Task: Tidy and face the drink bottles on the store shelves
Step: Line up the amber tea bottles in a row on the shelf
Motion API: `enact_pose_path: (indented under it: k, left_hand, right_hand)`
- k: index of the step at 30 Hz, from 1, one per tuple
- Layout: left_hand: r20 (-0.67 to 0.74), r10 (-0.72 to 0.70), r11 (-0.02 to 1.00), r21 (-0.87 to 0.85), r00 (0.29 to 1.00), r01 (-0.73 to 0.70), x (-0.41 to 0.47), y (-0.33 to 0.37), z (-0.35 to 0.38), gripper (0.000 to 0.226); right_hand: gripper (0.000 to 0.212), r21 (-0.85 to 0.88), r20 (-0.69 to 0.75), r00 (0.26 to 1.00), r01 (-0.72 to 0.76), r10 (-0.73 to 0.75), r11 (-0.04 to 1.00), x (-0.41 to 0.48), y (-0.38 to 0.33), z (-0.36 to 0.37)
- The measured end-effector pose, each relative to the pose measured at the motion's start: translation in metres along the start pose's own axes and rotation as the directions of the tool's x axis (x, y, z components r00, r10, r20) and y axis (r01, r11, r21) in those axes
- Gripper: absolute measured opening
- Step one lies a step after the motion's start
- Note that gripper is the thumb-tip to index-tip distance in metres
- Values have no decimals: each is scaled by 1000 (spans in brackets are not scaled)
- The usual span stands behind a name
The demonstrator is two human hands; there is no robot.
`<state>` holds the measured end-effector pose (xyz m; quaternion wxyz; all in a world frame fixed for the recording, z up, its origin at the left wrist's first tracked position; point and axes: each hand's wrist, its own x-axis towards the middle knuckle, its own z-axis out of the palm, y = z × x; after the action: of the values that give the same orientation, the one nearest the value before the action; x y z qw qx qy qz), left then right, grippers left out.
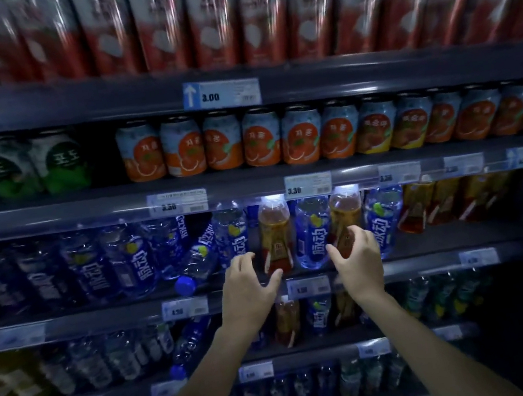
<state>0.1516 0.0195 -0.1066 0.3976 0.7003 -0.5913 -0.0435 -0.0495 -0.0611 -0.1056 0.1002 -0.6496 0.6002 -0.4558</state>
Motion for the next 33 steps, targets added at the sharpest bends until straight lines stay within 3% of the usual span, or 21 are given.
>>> enact_pose_path:
  k: [7, 15, 33]
  left_hand:
    - [-51, -118, 991, -72, 992, 114, 17, 28, 32, 84]
    - [-169, -282, 959, -85, 944, 271, 34, 44, 58, 87]
    - [-246, -382, 921, -181, 891, 345, 49, 45, 71, 77]
  right_hand:
    - [68, -4, -28, 992, -127, 126, 992, 25, 17, 6]
    - [75, 106, -76, 982, -162, 171, 981, 31, 21, 24]
    - [75, 192, -70, 979, -177, 193, 965, 33, 24, 35]
